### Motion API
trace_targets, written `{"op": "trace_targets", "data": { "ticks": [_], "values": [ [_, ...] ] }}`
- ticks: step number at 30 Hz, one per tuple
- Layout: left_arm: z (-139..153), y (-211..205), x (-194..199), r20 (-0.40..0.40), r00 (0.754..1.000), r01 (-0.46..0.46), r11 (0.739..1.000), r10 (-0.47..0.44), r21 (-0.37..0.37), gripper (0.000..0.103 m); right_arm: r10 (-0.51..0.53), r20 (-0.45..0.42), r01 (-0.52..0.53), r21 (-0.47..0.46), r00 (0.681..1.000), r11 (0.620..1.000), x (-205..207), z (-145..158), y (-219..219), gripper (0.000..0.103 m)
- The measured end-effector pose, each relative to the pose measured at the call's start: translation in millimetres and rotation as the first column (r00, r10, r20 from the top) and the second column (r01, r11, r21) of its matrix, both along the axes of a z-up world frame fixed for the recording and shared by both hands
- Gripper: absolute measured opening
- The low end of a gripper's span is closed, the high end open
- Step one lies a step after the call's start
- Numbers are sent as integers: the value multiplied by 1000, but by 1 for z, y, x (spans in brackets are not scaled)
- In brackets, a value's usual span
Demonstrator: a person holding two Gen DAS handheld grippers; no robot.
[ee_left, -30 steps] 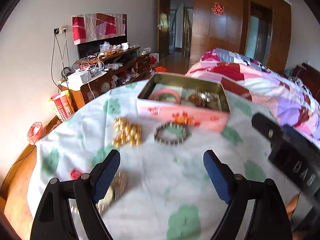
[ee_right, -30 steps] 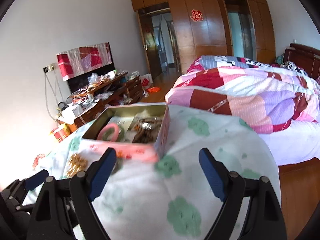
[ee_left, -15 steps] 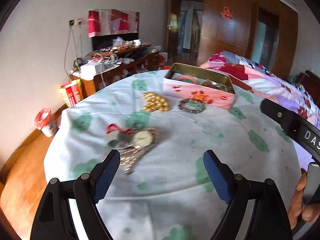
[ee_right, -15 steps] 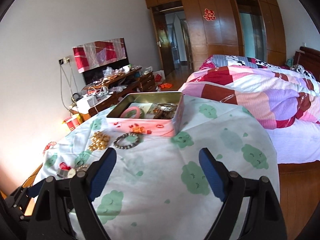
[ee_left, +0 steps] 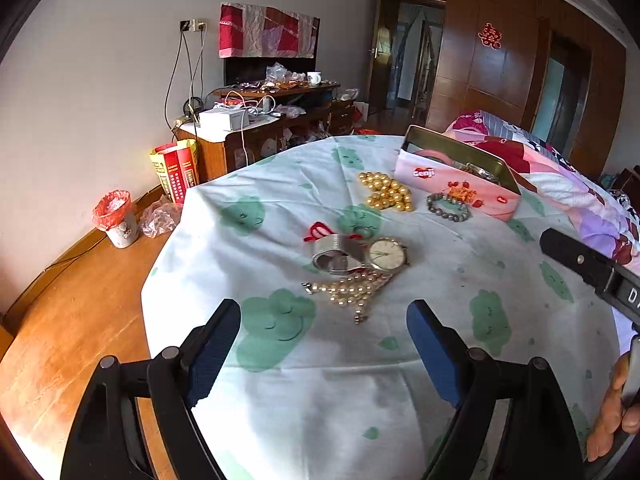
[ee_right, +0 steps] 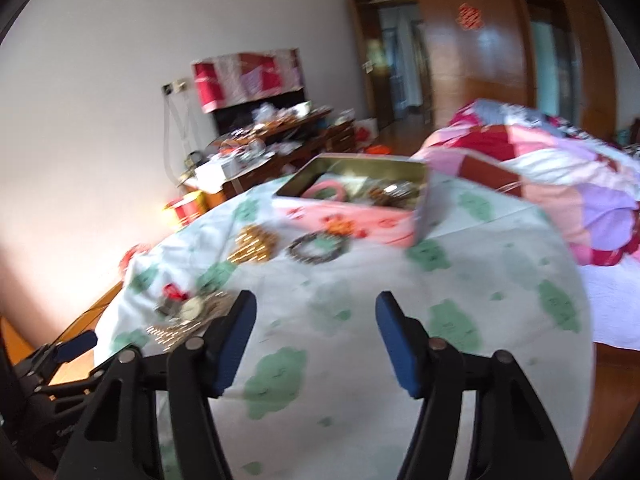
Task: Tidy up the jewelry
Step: 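Grasp the silver wristwatch with the right gripper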
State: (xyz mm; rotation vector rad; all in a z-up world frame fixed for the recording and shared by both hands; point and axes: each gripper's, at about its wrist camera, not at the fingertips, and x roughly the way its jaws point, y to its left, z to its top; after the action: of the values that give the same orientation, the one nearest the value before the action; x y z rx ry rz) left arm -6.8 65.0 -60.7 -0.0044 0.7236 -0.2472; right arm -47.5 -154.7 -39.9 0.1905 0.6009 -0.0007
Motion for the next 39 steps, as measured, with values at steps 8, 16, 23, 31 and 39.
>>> {"op": "trace_targets", "data": {
  "ticks": [8,16,23,31,39],
  "values": [
    [-1,9,10,-15,999,-43,998,44,38,85,138,-89,-134,50,986,990,24,-15,32,61],
    [8,33,12,0,996,-90,995,91,42,85,281,-174,-280,32,944,959,68,-26,70,61],
    [13,45,15,-4,994,-109,994,109,15,85,413,-224,-433,-42,882,901,97,-33,110,61],
    [12,44,16,-6,994,-107,994,107,15,85,431,-276,-483,-155,859,862,113,-53,129,38],
    [5,36,22,-39,996,-82,996,82,-17,85,379,-176,-387,-13,909,922,90,-30,87,38]
  ]
}}
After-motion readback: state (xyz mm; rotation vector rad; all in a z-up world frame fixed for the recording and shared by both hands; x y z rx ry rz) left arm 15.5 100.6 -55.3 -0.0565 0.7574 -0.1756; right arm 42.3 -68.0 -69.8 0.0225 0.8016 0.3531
